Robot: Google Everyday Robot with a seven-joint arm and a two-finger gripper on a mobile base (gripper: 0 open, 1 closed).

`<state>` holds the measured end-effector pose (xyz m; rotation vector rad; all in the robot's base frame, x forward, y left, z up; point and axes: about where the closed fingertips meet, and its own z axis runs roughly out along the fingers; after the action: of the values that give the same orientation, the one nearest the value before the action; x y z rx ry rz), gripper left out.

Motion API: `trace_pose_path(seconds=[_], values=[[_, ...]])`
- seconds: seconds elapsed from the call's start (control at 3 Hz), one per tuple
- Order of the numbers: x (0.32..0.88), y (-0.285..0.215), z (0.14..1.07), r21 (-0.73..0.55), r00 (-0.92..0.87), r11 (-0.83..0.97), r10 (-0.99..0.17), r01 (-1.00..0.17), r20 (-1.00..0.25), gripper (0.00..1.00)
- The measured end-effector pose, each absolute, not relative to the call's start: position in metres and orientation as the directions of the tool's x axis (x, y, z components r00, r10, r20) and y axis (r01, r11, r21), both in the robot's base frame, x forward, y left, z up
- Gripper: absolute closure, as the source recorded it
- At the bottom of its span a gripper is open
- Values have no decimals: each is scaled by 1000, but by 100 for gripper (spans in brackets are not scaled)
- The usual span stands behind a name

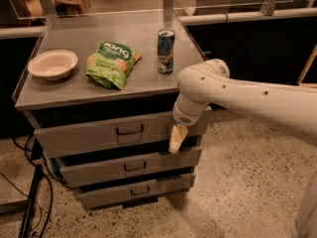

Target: Open top drawer

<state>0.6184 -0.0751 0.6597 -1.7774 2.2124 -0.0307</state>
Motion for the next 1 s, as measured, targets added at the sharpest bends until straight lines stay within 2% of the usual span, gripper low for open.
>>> trace_pose_path(seconds=[0.33,1.0], values=[[625,-75,649,-188,-170,208,-965,-960,-201,0],[593,-79,643,-128,-149,171,-975,-977,-164,0]])
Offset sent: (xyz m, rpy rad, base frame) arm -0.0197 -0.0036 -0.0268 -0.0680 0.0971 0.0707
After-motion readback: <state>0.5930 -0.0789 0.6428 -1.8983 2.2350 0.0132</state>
